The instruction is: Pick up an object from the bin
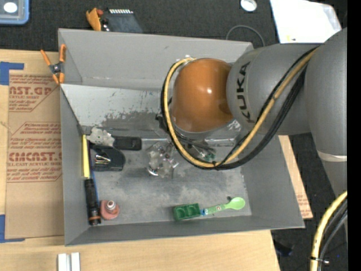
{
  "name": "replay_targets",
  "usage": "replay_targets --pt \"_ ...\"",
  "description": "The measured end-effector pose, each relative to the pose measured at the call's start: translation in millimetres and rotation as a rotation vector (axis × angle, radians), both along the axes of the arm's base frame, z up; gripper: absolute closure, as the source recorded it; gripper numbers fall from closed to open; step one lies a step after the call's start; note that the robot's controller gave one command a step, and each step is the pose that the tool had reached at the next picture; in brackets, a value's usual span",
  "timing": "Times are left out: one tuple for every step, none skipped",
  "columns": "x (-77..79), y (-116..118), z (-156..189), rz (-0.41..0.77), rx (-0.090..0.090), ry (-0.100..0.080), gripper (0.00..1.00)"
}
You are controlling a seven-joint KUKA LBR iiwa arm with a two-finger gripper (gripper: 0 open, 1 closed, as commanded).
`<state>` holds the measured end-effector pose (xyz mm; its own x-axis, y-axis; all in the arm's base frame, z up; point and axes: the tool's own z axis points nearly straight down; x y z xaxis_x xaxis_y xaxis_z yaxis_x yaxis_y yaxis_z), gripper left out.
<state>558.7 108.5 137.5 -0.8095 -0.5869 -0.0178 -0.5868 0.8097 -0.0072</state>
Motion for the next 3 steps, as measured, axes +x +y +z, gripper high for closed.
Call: replay_targets --pt "0.5 0 13 0.0 0.0 -0.002 1.0" --pt "0.2 1 20 0.0 0.0 -0.002 1.0" --pt "0.1 1 32 -0.001 0.0 -0.002 1.0"
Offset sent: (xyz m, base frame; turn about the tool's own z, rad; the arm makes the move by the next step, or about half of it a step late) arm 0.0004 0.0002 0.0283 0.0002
